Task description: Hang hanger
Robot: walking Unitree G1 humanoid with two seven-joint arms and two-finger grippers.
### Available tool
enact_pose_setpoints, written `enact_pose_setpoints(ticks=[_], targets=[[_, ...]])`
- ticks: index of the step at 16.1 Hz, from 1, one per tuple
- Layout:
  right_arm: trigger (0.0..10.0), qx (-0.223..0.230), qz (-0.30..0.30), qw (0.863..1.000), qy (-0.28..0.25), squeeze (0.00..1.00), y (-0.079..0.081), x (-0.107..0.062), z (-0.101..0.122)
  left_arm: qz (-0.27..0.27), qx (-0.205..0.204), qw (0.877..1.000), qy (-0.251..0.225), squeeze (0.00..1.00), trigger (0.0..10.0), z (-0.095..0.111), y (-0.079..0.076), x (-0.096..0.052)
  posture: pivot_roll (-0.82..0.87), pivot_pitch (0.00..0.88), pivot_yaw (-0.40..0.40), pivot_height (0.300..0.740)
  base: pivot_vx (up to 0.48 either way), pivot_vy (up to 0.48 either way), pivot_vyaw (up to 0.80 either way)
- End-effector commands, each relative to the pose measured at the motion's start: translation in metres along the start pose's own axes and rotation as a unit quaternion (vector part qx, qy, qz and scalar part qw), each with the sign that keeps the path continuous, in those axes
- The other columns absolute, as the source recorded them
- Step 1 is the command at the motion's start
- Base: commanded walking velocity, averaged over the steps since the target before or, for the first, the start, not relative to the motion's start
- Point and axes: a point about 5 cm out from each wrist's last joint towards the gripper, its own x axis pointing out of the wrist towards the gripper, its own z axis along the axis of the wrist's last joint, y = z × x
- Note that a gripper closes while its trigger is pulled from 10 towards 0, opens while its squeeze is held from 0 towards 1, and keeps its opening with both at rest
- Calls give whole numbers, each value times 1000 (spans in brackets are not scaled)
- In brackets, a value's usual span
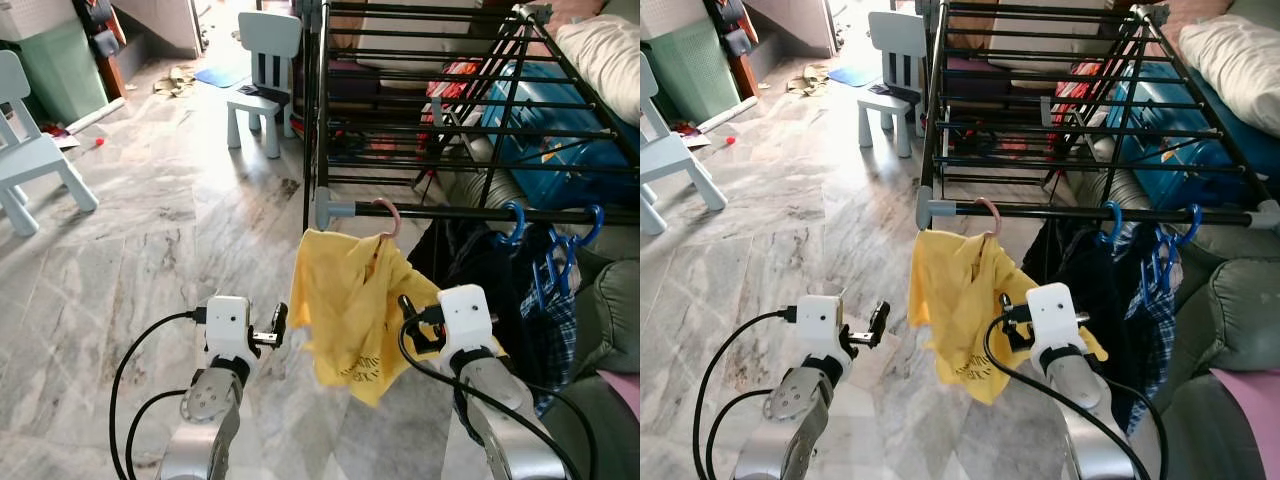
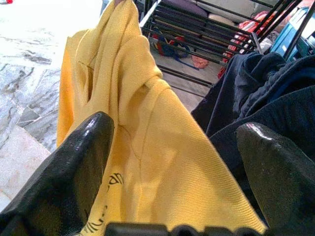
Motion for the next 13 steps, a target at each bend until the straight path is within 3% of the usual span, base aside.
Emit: enact_pose_setpoints(ticks=[1, 9, 13], targets=[[10000, 1, 1, 1000, 4, 0, -1, 0, 0, -6, -3, 1000, -1, 0, 10000, 3, -2, 1, 16, 60, -33, 740, -480, 0, 0], [10000, -2, 6, 1000, 8, 0, 1, 1, 0, -13, -3, 1000, 1, 0, 10000, 3, -4, 2, 13, 64, -35, 740, -358, 0, 0], [10000, 17, -9, 1000, 13, 0, -2, 4, 0, -17, -2, 1000, -3, 0, 10000, 4, -3, 3, 13, 63, -32, 740, 0, 0, 0]])
